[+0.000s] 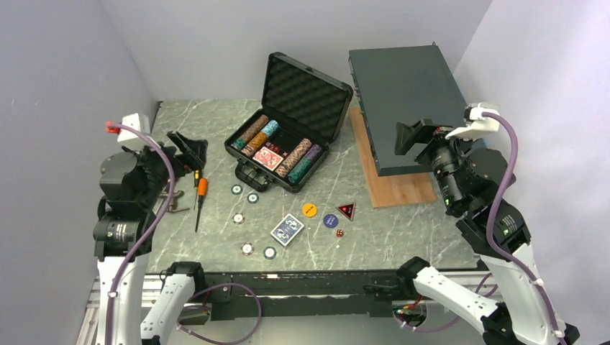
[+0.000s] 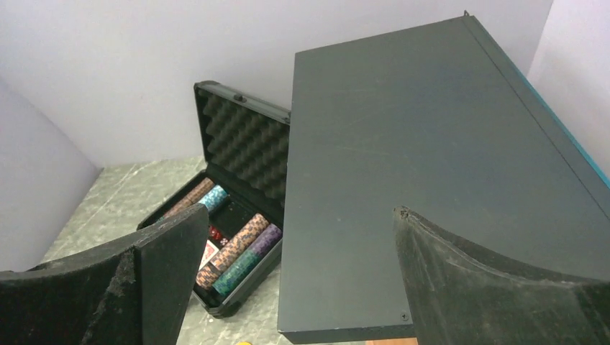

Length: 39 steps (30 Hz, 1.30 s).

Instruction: Pack up texas hold em set

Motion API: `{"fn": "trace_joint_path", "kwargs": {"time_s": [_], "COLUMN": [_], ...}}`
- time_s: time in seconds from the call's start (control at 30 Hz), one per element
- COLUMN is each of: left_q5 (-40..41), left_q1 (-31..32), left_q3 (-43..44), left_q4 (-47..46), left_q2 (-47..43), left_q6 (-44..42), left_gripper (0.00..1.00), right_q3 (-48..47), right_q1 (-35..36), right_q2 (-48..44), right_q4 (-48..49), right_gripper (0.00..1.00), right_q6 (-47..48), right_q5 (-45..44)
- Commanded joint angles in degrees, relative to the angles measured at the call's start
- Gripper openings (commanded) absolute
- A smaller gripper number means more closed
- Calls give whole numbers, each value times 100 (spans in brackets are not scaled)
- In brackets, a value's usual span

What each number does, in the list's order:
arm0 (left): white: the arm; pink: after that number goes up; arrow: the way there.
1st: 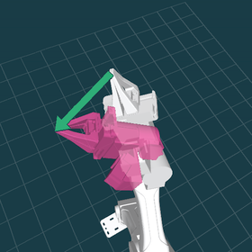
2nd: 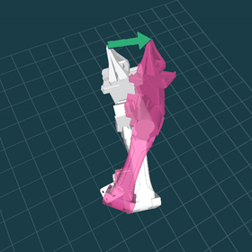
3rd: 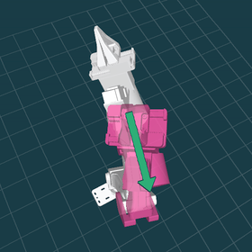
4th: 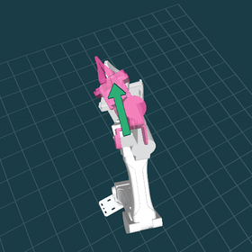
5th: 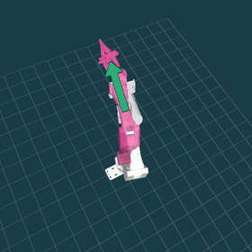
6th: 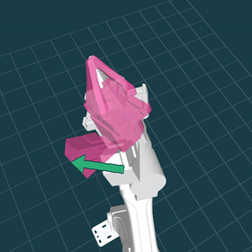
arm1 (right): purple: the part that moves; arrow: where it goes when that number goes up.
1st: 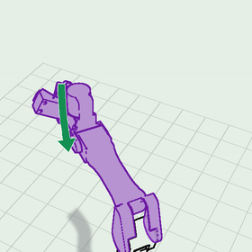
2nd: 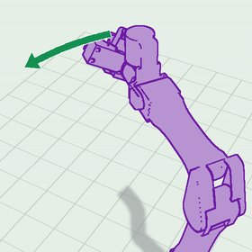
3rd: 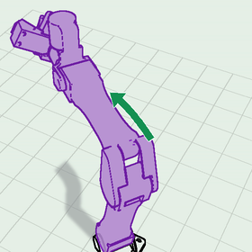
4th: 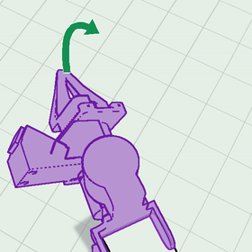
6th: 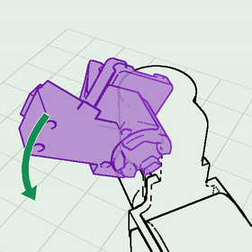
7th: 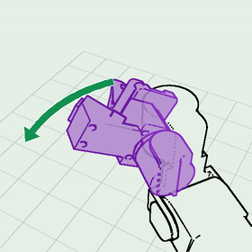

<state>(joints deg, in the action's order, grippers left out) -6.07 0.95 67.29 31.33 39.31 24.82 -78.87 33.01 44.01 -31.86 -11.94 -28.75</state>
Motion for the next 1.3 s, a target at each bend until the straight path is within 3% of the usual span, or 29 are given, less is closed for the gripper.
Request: {"fn": "trace_joint_path", "kwargs": {"time_s": [0.0, 0.17, 0.3, 0.4, 0.53, 0.7, 0.9, 1.0, 1.1, 1.27], "left_q5": [-412, -678, -1561, -2196, -2974, -3231, -1997, -1108, -489, -245], "left_q1": [7, 3, 6, 4, 27, 416, 1821, 2817, 3768, 4466], "left_q3": [-357, -869, -1431, -1901, -2496, -3229, -3644, -3215, -2403, -1334], "left_q4": [216, 453, 216, 24, -312, -891, -1449, -1390, -752, -253], "left_q2": [-194, -221, -187, -63, 234, 495, 732, 1343, 2458, 4383], "left_q6": [-224, -209, -63, 136, 371, 760, 707, 35, -802, -1418], "left_gripper": [99, 99, 99, 99, 99, 99, 99, 99, 99, 99], "right_q3": [-195, 470, -143, -615, -444, -210, 557, 865, 1273, 1713], "right_q1": [-9, -9, -13, -2, 412, 1965, 2172, 2165, 2161, 2157], "right_q2": [46, -338, 440, 1183, 1829, 2607, 2199, 1538, 629, -682], "right_q4": [110, 1058, 445, 38, 199, 214, 510, 579, 786, 968], "right_gripper": [100, 100, 100, 100, 100, 100, 100, 100, 100, 100], "right_q6": [0, -185, -237, -222, -543, -545, -493, -496, -453, -322], "right_q5": [63, 719, 1531, 2985, 4053, 3063, 2651, 1884, 1089, 651]}}
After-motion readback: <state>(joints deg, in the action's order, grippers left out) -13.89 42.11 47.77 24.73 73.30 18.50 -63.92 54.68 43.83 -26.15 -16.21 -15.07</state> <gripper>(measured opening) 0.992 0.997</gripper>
